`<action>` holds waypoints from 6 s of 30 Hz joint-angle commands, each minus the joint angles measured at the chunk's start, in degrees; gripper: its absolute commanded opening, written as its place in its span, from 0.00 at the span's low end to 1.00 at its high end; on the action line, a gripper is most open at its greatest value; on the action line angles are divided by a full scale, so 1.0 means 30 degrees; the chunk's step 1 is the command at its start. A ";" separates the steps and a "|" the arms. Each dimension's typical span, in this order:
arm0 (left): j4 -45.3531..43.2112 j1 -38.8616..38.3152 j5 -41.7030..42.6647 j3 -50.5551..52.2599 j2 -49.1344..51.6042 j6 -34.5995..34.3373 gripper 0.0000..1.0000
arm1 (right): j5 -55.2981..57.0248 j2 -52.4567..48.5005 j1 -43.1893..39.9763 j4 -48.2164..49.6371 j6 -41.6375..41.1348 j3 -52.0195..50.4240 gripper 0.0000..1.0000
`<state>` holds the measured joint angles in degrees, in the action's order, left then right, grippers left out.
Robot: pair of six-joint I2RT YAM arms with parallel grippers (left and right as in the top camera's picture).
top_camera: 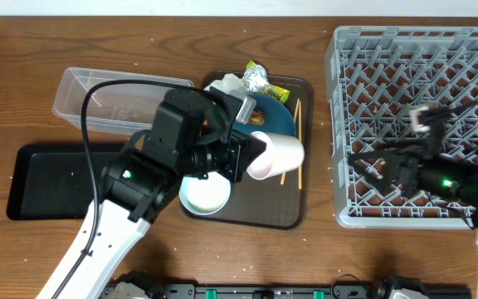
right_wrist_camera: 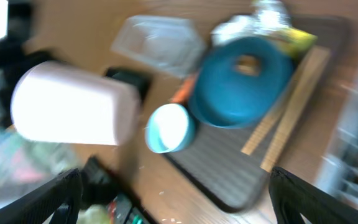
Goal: Sort waste into correct bins and load items into the dishwasher rack
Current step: 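Hand the pink cup from left gripper to right gripper, then place the pink cup upside down in the dish rack with right gripper, then grasp the rim of the teal plate with the left gripper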
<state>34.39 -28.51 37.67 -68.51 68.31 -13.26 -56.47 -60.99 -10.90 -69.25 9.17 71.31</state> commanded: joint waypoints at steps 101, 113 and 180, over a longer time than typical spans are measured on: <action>0.1989 0.1231 -0.5268 -0.0066 0.0175 -0.1508 0.98 | 0.5289 -0.1195 -0.8051 0.3847 -0.7380 0.1617 0.91; 0.3191 0.1231 -0.9755 -0.0058 0.0539 -0.1370 0.98 | 1.1191 0.0109 -0.0226 0.2084 -0.6462 0.1581 0.99; -0.1443 0.1035 -1.2692 0.0051 1.2815 -0.0831 0.49 | 1.1395 -0.0889 -0.0233 -0.0131 -0.6390 0.1581 0.99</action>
<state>30.28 -25.45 -1.28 -68.40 105.30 -15.16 -22.26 -63.37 -12.25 -69.49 -10.02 75.79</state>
